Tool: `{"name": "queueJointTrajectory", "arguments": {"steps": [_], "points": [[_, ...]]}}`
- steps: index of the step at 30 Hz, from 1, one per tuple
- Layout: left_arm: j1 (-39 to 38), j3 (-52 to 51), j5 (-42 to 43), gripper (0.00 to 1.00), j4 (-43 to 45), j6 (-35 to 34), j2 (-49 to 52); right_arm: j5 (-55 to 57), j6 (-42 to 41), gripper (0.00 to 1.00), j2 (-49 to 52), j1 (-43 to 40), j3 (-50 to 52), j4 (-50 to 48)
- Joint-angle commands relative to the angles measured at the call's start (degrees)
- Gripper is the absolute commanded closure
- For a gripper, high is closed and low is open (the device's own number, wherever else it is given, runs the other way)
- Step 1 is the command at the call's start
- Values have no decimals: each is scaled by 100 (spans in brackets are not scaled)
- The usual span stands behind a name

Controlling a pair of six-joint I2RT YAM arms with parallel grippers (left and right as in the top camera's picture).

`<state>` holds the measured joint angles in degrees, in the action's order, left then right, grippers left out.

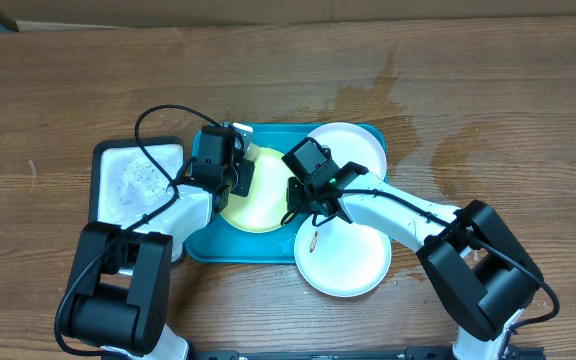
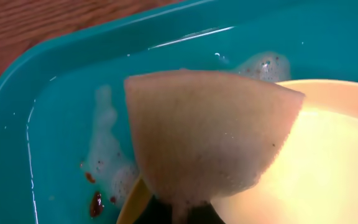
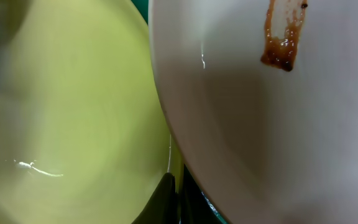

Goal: Clean dirty plates on tray and stack at the side
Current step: 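Scrub the yellow plate surface with the sponge in the left gripper, then move the sponge back to the soapy dark tray with the left gripper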

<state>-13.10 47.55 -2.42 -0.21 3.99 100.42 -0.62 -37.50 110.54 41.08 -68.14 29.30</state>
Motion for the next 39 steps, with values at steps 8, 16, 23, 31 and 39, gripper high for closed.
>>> {"name": "queueJointTrajectory", "arguments": {"steps": [8,16,23,31,39], "points": [[37,-33,-118,96,1495,-293,-90,-61,188,96,179,44,63,116],[37,262,-120,96,1388,-343,-1596,-61,188,96,179,44,63,116],[46,262,-120,96,-372,-767,-2883,-61,188,96,177,44,63,109],[817,393,39,96,-2267,-1932,-3449,-199,315,53,175,44,-103,308],[2479,767,1360,96,-3668,-1928,-3445,-205,348,96,111,42,-457,428]]}}
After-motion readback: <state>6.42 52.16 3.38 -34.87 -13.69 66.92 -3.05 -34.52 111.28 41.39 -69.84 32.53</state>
